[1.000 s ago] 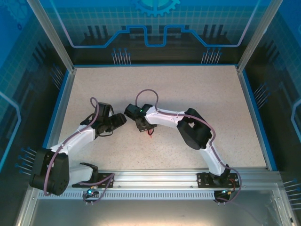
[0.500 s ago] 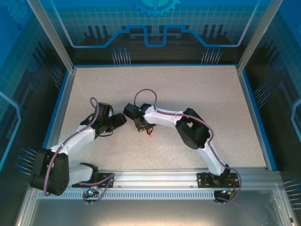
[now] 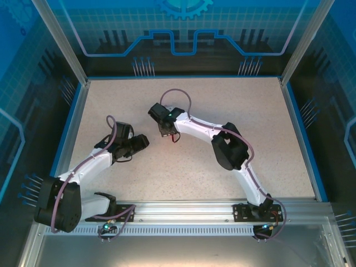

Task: Fold a paper plane with a square sheet of paper (pick it up from the middle)
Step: Move the paper plane to the center of the table.

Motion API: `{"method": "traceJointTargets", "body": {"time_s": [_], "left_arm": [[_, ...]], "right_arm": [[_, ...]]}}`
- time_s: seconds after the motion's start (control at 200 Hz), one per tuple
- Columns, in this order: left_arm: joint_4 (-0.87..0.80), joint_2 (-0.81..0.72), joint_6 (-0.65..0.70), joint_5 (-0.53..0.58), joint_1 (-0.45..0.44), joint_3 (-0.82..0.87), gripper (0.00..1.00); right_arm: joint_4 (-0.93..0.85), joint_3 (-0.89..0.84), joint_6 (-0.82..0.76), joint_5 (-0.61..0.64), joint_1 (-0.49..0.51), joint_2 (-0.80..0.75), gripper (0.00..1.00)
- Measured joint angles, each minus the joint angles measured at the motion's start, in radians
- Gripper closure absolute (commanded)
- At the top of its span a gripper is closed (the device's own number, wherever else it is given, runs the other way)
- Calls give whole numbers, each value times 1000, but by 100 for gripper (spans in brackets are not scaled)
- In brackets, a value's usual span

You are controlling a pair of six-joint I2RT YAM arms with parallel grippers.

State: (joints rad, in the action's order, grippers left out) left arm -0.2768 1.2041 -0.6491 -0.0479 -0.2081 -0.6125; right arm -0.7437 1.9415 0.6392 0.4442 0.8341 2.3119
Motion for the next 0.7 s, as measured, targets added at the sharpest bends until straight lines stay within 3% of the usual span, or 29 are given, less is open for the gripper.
{"method": "traceJointTargets", "body": {"time_s": [0.265,0.7], "left_arm": [[-34,-65,23,90,0,0,11],[-34,-79,24,140,1,0,6]], "right_arm": [[23,71,-35,-15,-16,111,87],[2,120,-39,-35,-16,130,67]]}}
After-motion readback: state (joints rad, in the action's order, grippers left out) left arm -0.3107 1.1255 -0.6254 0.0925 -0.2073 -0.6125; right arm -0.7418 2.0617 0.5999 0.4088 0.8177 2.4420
